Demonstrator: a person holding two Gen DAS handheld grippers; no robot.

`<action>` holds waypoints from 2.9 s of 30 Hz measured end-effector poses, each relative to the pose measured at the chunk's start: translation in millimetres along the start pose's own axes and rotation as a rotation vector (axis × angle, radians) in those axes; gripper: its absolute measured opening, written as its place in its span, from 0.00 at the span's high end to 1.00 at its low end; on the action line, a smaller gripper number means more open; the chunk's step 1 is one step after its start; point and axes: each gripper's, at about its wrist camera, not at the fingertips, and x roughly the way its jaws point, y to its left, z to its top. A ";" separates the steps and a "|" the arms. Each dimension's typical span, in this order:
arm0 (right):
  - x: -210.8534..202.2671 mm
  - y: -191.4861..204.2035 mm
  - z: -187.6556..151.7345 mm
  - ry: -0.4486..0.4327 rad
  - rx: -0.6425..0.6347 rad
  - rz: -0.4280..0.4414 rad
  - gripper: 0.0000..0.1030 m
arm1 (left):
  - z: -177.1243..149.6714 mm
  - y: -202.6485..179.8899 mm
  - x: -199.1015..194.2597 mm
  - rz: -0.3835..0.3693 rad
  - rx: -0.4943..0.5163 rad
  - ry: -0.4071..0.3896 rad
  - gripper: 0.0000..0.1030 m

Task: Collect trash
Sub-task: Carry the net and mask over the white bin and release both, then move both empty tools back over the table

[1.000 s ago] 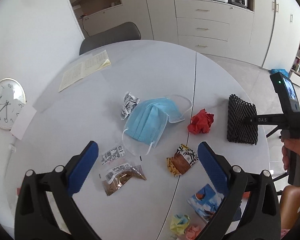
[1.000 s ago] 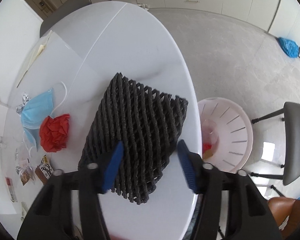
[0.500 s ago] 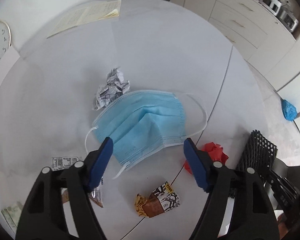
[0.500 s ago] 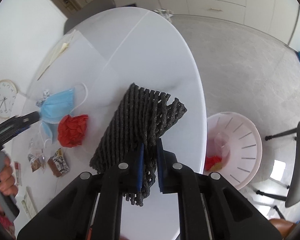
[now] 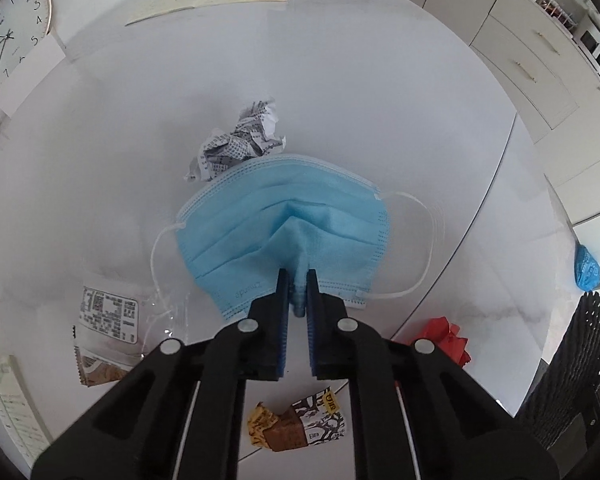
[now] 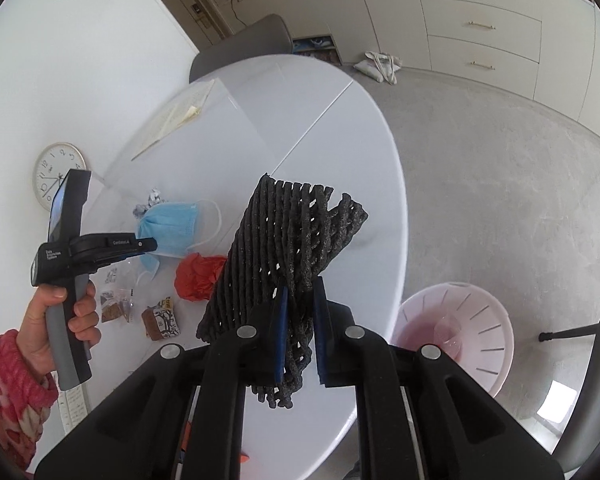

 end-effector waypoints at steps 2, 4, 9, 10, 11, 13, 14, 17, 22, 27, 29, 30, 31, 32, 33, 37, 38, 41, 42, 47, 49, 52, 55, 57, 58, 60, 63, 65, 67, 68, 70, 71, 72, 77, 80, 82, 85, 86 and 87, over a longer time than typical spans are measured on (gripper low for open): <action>-11.0 -7.7 -0.2 -0.017 0.003 0.003 0.88 | -6.9 0.8 -13.6 0.005 0.024 -0.035 0.93; -24.4 -20.5 -2.1 -0.035 0.011 -0.013 0.88 | -15.7 2.0 -28.1 0.008 0.046 -0.070 0.93; -47.7 -60.8 -14.4 -0.052 0.044 -0.101 0.88 | -37.9 -0.1 -80.9 -0.003 0.100 -0.153 0.93; -49.2 -69.5 -18.6 -0.047 0.055 -0.118 0.88 | -43.4 0.5 -90.1 -0.007 0.108 -0.165 0.93; -49.7 -78.9 -23.6 -0.040 0.069 -0.135 0.88 | -48.7 0.7 -101.4 -0.012 0.117 -0.178 0.93; -45.0 -98.8 -34.2 -0.019 0.092 -0.172 0.88 | -54.7 -1.8 -120.2 -0.032 0.131 -0.194 0.93; -39.7 -107.7 -39.2 -0.001 0.098 -0.195 0.88 | -58.1 -4.0 -129.1 -0.048 0.137 -0.201 0.93; -16.1 -132.9 -55.0 0.057 0.101 -0.253 0.88 | -82.0 -18.4 -155.9 -0.090 0.172 -0.226 0.93; 37.8 -162.9 -76.8 0.167 0.109 -0.275 0.88 | -115.7 -60.6 -181.9 -0.148 0.258 -0.235 0.93; 86.2 -180.5 -90.1 0.260 0.102 -0.291 0.74 | -144.8 -99.5 -185.2 -0.173 0.332 -0.225 0.93; 97.0 -186.0 -93.5 0.284 0.109 -0.281 0.50 | -157.8 -113.2 -181.8 -0.178 0.354 -0.209 0.93; 97.8 -190.1 -93.6 0.285 0.109 -0.277 0.42 | -165.1 -118.5 -180.4 -0.179 0.363 -0.201 0.93; 96.1 -192.5 -94.3 0.285 0.106 -0.276 0.42 | -172.4 -127.1 -179.2 -0.182 0.376 -0.190 0.93; 93.5 -193.1 -94.6 0.282 0.102 -0.276 0.41 | -176.4 -134.7 -176.9 -0.183 0.386 -0.182 0.93; 89.5 -193.4 -94.5 0.276 0.100 -0.276 0.36 | -181.0 -141.1 -173.9 -0.184 0.395 -0.174 0.93; 52.2 -192.4 -91.1 0.216 0.088 -0.305 0.29 | -195.1 -166.7 -158.3 -0.196 0.452 -0.138 0.93; 35.8 -191.1 -88.9 0.191 0.081 -0.318 0.26 | -197.4 -173.3 -155.7 -0.202 0.465 -0.132 0.93; -9.5 -185.6 -85.0 0.123 0.055 -0.364 0.14 | -205.2 -198.6 -148.8 -0.224 0.516 -0.122 0.93; -26.7 -183.4 -84.6 0.100 0.044 -0.372 0.13 | -208.0 -209.5 -147.1 -0.231 0.534 -0.120 0.93; -93.4 -172.8 -81.9 0.022 -0.013 -0.421 0.09 | -216.8 -255.4 -121.2 -0.259 0.609 -0.090 0.93; -110.7 -171.9 -82.0 0.002 -0.014 -0.426 0.08 | -219.3 -271.9 -103.0 -0.258 0.629 -0.058 0.93; -130.1 -174.2 -85.8 -0.021 0.007 -0.414 0.08 | -221.6 -288.4 -76.6 -0.237 0.646 -0.021 0.92; -137.1 -178.5 -86.2 -0.026 0.024 -0.411 0.08 | -222.8 -300.3 -54.3 -0.213 0.660 0.009 0.85; -139.2 -181.4 -85.7 -0.027 0.034 -0.402 0.08 | -223.4 -304.6 -46.7 -0.207 0.658 0.019 0.69; -139.7 -182.1 -85.9 -0.025 0.040 -0.398 0.08 | -223.2 -304.4 -45.6 -0.203 0.653 0.013 0.56; -140.8 -181.0 -86.8 -0.018 0.048 -0.395 0.08 | -222.3 -304.6 -49.0 -0.197 0.647 -0.012 0.47; -140.9 -179.8 -88.8 -0.013 0.057 -0.380 0.08 | -219.4 -297.9 -62.2 -0.221 0.631 -0.034 0.37; -142.5 -176.0 -88.8 -0.014 0.057 -0.370 0.08 | -213.1 -287.3 -78.6 -0.248 0.601 -0.060 0.29; -145.1 -169.2 -87.1 -0.023 0.049 -0.355 0.08 | -208.2 -270.8 -101.3 -0.270 0.566 -0.100 0.19; -147.0 -163.3 -85.0 -0.032 0.039 -0.346 0.08 | -206.6 -261.1 -113.7 -0.277 0.550 -0.123 0.17; -152.5 -150.0 -80.1 -0.051 0.016 -0.327 0.08 | -204.5 -237.9 -140.9 -0.283 0.520 -0.181 0.11; -155.2 -142.6 -77.4 -0.060 0.004 -0.317 0.08 | -204.5 -225.9 -153.1 -0.282 0.509 -0.205 0.10; -158.4 -131.8 -74.1 -0.073 -0.011 -0.300 0.07 | -204.2 -209.9 -166.9 -0.276 0.495 -0.232 0.07; -168.3 -83.0 -63.4 -0.117 -0.096 -0.228 0.02 | -203.3 -143.4 -205.2 -0.202 0.413 -0.301 0.07; -166.5 -52.7 -58.8 -0.129 -0.148 -0.184 0.02 | -205.0 -100.5 -217.9 -0.139 0.347 -0.323 0.07; -161.3 -33.5 -55.3 -0.127 -0.178 -0.156 0.02 | -203.2 -77.1 -221.5 -0.110 0.309 -0.325 0.07; -150.6 -8.0 -53.1 -0.113 -0.220 -0.123 0.02 | -206.9 -42.2 -225.3 -0.081 0.251 -0.327 0.07; -148.2 -0.4 -53.3 -0.109 -0.233 -0.114 0.02 | -206.4 -32.3 -224.7 -0.074 0.236 -0.323 0.07; -143.9 8.6 -53.1 -0.103 -0.248 -0.103 0.02 | -206.0 -22.2 -223.5 -0.065 0.220 -0.319 0.07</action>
